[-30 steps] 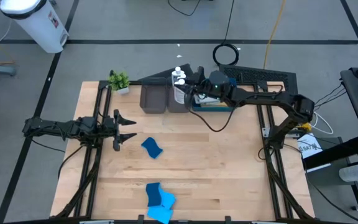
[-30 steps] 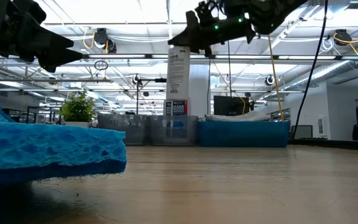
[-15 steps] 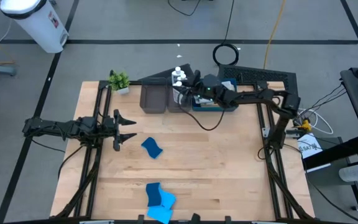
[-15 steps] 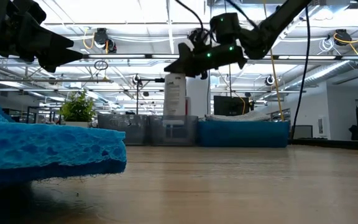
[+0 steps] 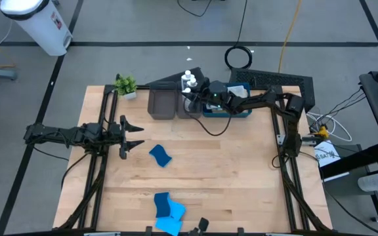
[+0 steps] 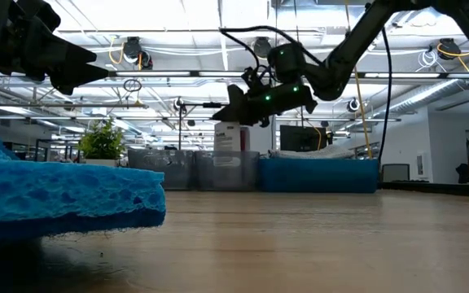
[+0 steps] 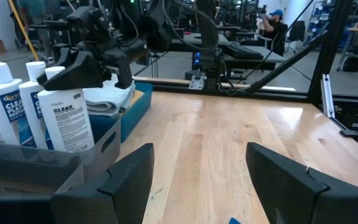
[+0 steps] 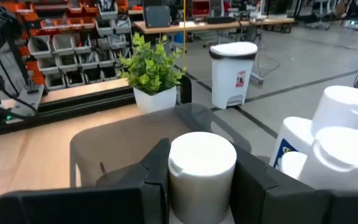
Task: Pick & Place Kitchen Items
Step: Put the white plastic restorer bottle into the right black bin
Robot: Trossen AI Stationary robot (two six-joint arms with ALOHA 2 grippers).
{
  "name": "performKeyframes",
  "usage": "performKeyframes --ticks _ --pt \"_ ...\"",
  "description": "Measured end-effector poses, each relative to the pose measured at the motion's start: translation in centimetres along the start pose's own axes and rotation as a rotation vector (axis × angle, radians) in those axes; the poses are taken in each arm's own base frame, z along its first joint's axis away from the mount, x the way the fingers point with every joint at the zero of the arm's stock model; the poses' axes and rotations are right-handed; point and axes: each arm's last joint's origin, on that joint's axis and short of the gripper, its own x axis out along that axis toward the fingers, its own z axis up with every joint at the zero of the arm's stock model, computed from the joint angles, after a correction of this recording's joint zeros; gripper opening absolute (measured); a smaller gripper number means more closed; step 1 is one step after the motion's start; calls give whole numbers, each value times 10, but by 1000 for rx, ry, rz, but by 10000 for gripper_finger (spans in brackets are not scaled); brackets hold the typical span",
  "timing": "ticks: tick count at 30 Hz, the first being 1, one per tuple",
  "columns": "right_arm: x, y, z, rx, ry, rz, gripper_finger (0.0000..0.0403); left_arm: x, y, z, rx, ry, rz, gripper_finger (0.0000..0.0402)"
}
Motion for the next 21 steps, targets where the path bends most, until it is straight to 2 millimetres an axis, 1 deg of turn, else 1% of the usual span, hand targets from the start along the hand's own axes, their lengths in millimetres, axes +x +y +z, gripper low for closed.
performKeyframes --ticks 6,16,21 --pt "1 0 -3 -6 11 0 96 0 0 0 0 0 0 257" --pt "1 0 -4 -8 6 3 133 0 0 0 0 1 0 257" --pt "1 1 -6 -7 24 6 164 0 0 0 0 0 0 257"
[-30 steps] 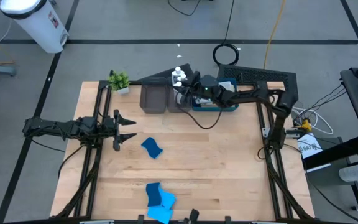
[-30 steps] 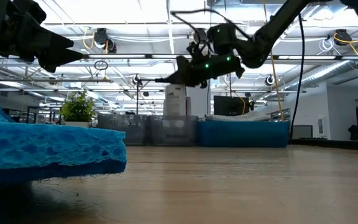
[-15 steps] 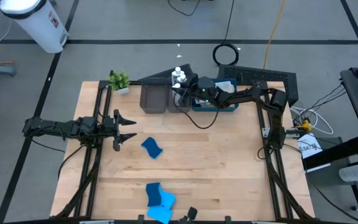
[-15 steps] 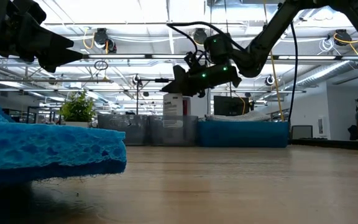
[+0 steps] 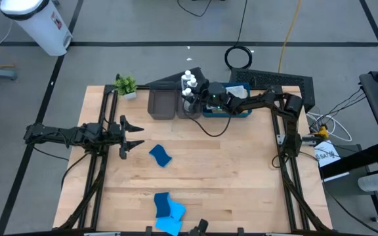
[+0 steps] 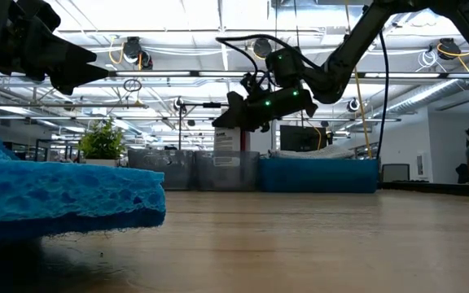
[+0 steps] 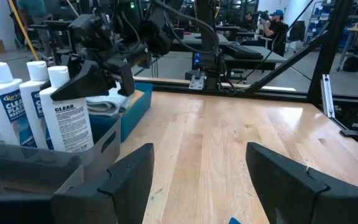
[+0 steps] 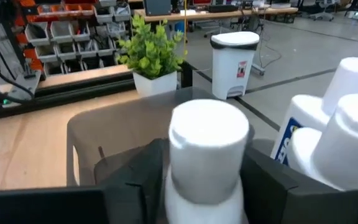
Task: Pick & Place Kitchen Items
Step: Put the white plastic restorer bottle into the right black bin, then put the top blue sponge into the left black bin
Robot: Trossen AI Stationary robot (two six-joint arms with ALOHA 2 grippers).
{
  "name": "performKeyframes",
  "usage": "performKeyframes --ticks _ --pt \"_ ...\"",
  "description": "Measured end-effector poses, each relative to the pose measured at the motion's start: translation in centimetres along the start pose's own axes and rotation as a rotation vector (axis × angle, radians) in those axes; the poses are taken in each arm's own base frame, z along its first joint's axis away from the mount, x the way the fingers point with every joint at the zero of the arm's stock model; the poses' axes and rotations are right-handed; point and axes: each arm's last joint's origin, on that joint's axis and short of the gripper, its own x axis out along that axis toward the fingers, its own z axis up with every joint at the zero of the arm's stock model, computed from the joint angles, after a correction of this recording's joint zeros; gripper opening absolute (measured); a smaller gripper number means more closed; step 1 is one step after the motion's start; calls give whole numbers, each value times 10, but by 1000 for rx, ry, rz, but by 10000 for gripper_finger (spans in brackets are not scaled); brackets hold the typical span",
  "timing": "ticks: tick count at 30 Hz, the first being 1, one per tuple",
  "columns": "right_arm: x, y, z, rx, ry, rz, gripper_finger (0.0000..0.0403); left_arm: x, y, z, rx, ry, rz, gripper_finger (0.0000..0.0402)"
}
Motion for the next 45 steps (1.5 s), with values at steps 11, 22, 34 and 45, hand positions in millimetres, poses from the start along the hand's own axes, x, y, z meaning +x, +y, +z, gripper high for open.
performKeyframes --ticks 11,22,34,45 --pt "-12 8 28 -7 -54 18 246 0 0 0 0 0 0 257" --pt "-63 43 78 -95 -48 103 263 0 0 0 0 0 0 257" --pt "-174 112 91 -73 -95 385 241 0 0 0 0 0 0 257" --pt "-283 109 61 -9 -255 593 209 0 0 0 0 0 0 257"
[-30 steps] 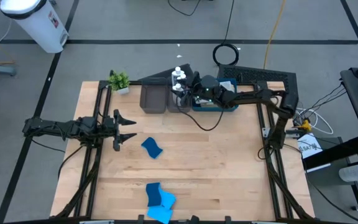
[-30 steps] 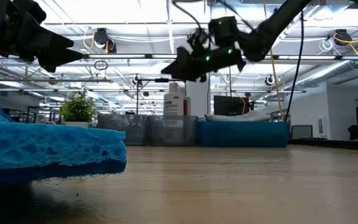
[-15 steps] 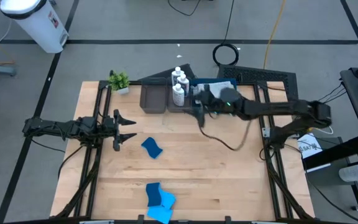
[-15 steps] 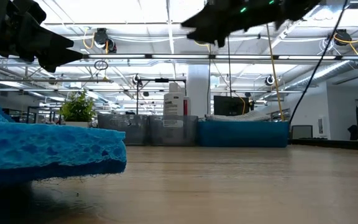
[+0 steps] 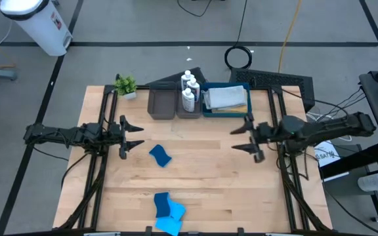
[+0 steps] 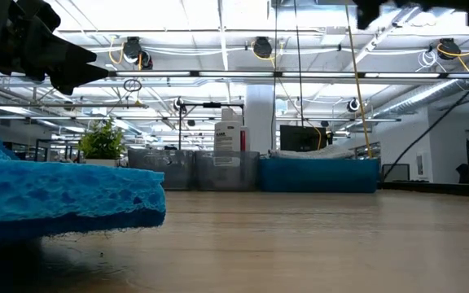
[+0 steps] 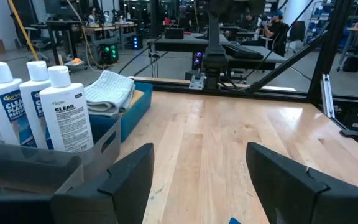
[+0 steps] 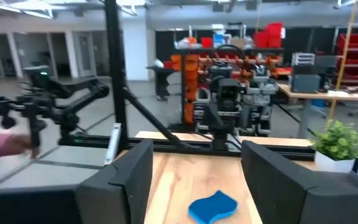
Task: Pick & Place Kitchen Items
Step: Put the top blue sponge into the left black bin
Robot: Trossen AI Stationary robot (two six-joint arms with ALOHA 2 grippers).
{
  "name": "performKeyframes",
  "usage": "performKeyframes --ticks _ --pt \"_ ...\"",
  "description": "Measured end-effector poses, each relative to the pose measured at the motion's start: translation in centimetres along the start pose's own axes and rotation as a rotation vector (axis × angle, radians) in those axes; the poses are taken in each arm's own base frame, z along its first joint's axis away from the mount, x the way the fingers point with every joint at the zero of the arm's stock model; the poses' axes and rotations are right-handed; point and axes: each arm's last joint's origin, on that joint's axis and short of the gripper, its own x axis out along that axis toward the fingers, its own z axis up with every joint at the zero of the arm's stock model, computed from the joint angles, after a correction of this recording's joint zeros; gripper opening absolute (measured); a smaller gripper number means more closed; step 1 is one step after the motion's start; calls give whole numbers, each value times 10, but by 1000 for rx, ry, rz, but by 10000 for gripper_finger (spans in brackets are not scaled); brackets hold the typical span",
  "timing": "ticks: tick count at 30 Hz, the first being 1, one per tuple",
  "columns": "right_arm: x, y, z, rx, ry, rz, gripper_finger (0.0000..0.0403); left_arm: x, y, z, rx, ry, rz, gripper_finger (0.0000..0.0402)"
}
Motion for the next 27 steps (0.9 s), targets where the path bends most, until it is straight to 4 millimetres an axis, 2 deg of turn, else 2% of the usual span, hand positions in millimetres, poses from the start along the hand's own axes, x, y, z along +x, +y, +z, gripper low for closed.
performKeyframes --ticks 4,10,17,23,27 --pt "-25 5 -19 -4 -24 -19 195 0 0 0 0 0 0 257" --pt "-45 6 -59 4 15 -45 171 0 0 0 0 0 0 257" --pt "-55 5 -94 107 86 -50 152 0 0 0 0 -2 0 257" --pt "-57 5 -106 99 120 -51 150 0 0 3 9 -27 -1 257" --pt "-59 6 -114 93 150 -10 144 0 0 4 -46 -37 -3 257"
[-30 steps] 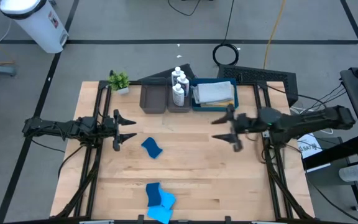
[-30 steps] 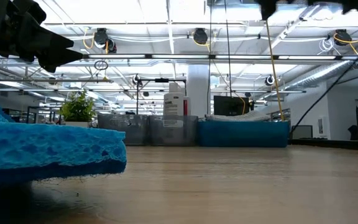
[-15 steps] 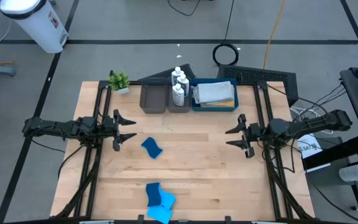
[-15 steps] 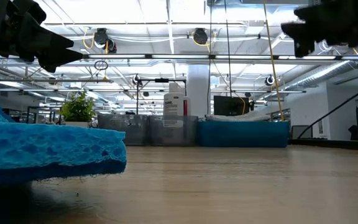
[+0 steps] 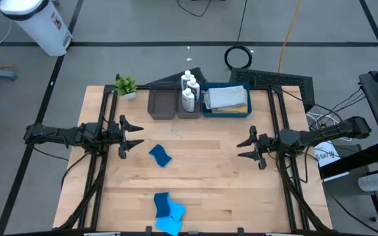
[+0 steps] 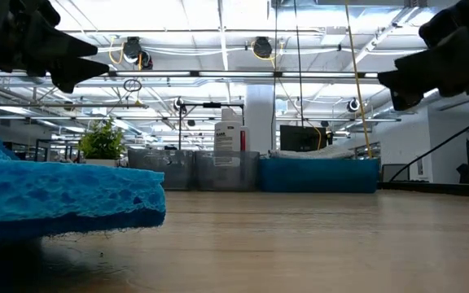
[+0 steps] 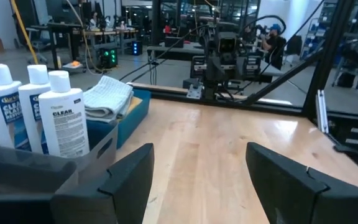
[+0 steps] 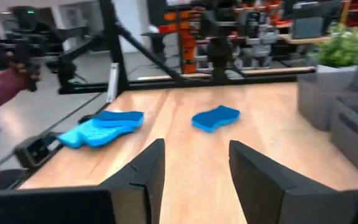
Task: Pick & Place Kitchen Items
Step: Put the top blue sponge into the left black bin
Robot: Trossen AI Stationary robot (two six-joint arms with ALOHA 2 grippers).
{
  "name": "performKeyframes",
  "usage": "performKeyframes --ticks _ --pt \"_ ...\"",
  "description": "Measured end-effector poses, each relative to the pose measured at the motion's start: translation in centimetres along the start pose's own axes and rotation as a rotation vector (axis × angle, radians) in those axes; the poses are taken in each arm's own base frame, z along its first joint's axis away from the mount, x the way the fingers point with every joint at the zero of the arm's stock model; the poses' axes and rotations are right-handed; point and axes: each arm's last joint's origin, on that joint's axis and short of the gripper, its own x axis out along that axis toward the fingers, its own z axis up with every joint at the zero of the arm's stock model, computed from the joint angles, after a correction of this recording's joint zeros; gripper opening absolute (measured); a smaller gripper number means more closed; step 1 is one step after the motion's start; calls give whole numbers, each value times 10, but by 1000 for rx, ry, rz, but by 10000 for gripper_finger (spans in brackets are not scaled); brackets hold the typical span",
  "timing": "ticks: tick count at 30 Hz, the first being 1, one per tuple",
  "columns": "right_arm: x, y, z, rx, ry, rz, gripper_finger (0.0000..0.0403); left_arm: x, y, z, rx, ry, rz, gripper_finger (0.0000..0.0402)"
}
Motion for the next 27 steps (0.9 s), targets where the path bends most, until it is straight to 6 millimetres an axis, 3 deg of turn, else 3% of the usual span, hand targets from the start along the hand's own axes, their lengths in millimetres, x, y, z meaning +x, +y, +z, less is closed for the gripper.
performKeyframes --ticks 5,14,20,24,27 --pt "0 3 0 22 8 116 130 0 0 1 -21 -14 -1 257" --pt "0 3 1 27 -3 110 107 0 -1 9 -170 -91 -7 257" --pt "0 3 1 61 0 113 105 5 -2 7 -363 -58 -29 257" --pt "0 3 1 60 0 113 103 17 -14 25 -303 -85 -147 257" --pt "0 3 1 60 -2 103 102 33 -24 38 -190 53 -144 257"
